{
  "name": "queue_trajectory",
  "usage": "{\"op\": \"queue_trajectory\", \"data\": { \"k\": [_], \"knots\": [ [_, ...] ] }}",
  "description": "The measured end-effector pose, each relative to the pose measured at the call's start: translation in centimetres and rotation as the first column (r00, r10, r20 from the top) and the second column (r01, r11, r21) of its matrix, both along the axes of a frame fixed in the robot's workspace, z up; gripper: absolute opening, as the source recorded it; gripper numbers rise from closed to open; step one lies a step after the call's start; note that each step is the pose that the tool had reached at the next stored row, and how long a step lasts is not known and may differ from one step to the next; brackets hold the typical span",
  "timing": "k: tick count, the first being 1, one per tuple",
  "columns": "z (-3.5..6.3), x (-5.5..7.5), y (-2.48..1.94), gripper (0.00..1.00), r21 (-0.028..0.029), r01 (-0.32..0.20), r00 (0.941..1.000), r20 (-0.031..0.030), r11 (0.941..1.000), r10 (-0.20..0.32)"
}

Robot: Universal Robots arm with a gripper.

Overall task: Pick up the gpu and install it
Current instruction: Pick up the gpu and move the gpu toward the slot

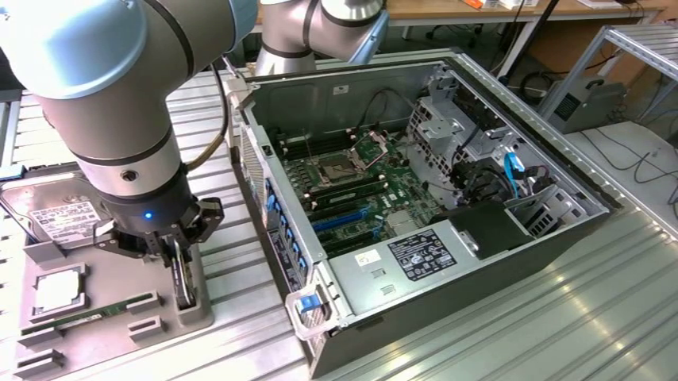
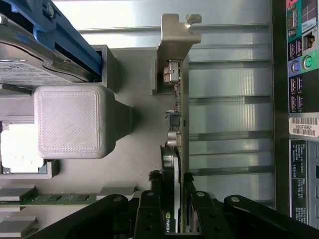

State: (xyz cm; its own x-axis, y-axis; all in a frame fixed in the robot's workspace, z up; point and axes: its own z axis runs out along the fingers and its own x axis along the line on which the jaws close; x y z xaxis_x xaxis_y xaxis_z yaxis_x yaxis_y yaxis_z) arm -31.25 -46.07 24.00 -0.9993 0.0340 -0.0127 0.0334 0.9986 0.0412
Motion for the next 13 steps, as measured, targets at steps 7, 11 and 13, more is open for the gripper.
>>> {"op": "queue_trajectory", "data": {
  "k": [7,11,13],
  "knots": [
    [0.56,0.0,0.00,0.27,-0.0016,0.000,1.0000,0.0000,1.0000,0.000],
    [1.30,0.0,0.00,0.27,-0.0081,0.000,1.0000,0.0000,1.0000,0.000],
    [1.63,0.0,0.00,0.27,-0.0108,0.000,1.0000,0.0000,0.9999,0.000]
  ]
}}
